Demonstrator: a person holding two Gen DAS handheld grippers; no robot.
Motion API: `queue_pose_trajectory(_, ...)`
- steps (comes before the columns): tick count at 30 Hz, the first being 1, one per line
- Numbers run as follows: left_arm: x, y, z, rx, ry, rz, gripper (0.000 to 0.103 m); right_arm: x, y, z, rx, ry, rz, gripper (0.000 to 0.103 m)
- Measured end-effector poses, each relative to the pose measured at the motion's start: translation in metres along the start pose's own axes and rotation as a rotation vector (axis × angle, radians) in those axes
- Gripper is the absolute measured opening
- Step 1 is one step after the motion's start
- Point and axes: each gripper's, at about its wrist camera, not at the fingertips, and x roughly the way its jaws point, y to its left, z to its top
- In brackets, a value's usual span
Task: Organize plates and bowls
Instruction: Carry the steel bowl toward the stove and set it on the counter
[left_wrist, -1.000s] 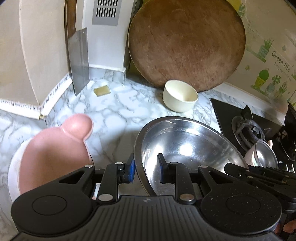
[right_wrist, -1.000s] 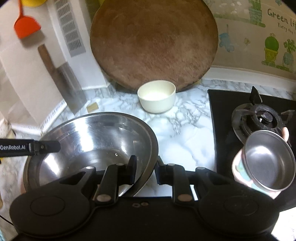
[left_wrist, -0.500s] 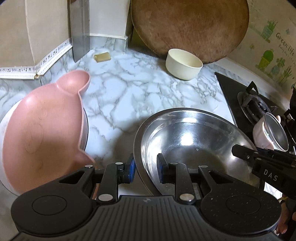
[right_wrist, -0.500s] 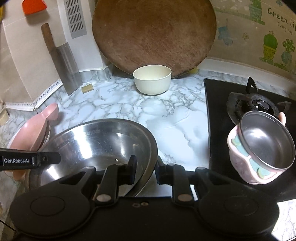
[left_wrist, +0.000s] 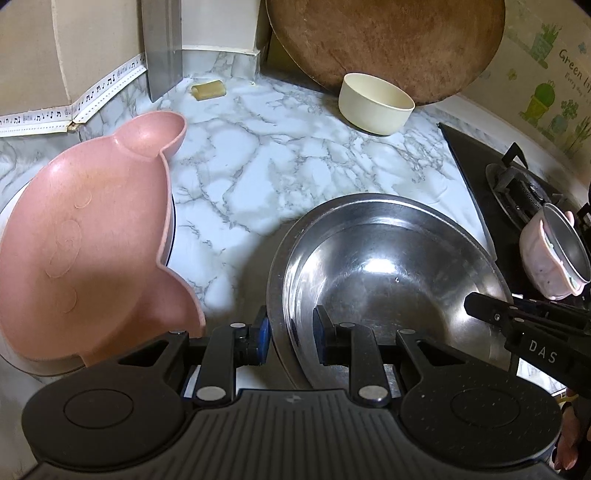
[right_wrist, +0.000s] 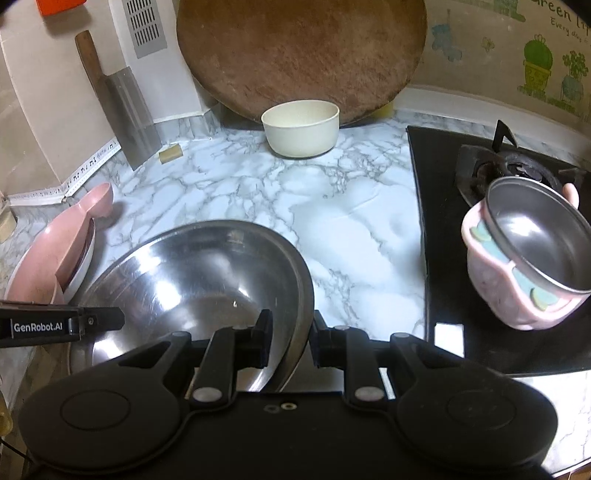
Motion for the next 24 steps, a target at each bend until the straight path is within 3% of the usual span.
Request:
queue_pose_trajectory(13,0.001,-0.003,0.003,0.016,0.009,-0.009,0.023,0.004,-0.008,0.0,0.038,0.033,0.012,0.023)
queue_pose_trajectory(24,-0.013,-0.004,0.003,0.013,0.009,-0.021,0.025,-0.015,-0.009,0.011,-0.019,-0.037,-0.016,0.024)
